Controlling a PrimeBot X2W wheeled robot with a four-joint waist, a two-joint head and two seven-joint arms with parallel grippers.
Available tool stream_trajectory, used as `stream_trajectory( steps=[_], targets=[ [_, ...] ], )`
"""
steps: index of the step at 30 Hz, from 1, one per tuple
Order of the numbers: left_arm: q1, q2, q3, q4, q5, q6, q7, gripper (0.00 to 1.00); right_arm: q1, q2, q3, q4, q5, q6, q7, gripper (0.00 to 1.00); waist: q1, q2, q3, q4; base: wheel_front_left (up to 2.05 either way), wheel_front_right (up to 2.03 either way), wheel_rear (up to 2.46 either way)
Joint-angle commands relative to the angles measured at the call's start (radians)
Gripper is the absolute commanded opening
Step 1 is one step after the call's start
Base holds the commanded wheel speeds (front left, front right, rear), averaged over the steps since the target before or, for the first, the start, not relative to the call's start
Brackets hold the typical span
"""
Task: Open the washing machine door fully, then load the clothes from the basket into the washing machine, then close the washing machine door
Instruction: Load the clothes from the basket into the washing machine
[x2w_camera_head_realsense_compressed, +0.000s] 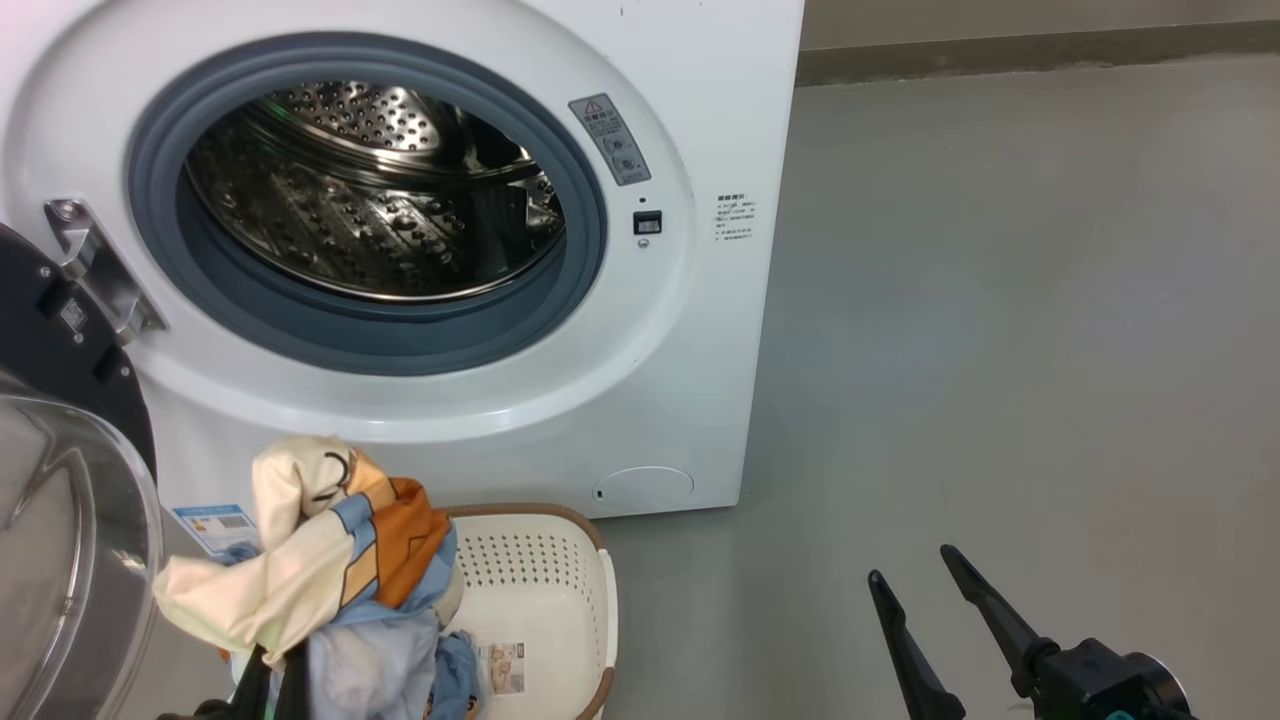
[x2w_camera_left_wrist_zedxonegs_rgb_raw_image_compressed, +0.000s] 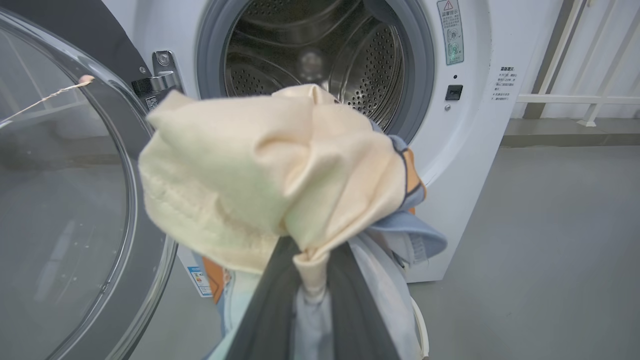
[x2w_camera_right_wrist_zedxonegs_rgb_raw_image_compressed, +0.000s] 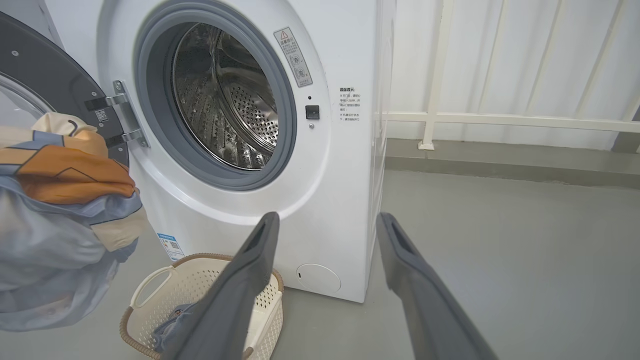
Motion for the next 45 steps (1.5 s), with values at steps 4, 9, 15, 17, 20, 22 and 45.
stream_trajectory(
  steps=[4,9,15,17,20,22,45],
  targets=[
    [-0.033,0.009,0.031,-0.025,-0.010,0.012,-0.013,0.00,-0.023,-0.001,0.012,-0.044,-0.021,0.002,0.005,1.00,0.0000,0.0000,0.015,-0.006,0.00,0.00,0.00],
    [-0.057,0.006,0.025,-0.003,-0.016,0.010,-0.028,0.00,-0.033,-0.004,0.008,-0.061,-0.028,0.002,0.013,1.00,0.0000,0.0000,0.041,-0.018,0.00,0.00,0.00],
    [-0.114,0.000,0.018,0.044,-0.031,0.001,-0.047,0.00,-0.053,-0.009,-0.001,-0.086,-0.031,0.002,0.018,1.00,0.0000,0.0000,0.101,-0.030,0.00,0.00,0.00],
    [-0.149,-0.002,0.011,0.066,-0.032,-0.006,-0.054,0.00,-0.063,-0.010,-0.004,-0.094,-0.031,0.002,0.018,1.00,0.0000,0.0000,0.132,-0.031,0.00,0.00,0.00],
    [-0.214,-0.006,-0.004,0.108,-0.033,-0.018,-0.061,0.00,-0.087,-0.011,0.000,-0.103,-0.032,0.002,0.016,1.00,0.0000,0.0000,0.186,-0.032,0.00,0.00,0.00],
    [-0.268,-0.005,-0.009,0.146,-0.036,-0.031,-0.065,0.00,-0.105,-0.011,0.004,-0.109,-0.032,0.002,0.013,1.00,0.0000,0.0000,0.227,-0.034,0.00,0.00,0.00],
    [-1.055,0.098,0.024,0.599,-0.158,-0.136,0.152,0.00,-0.344,-0.001,0.045,-0.066,-0.043,0.002,-0.069,1.00,0.0000,0.0000,0.634,-0.128,0.00,0.00,0.00]
  ],
)
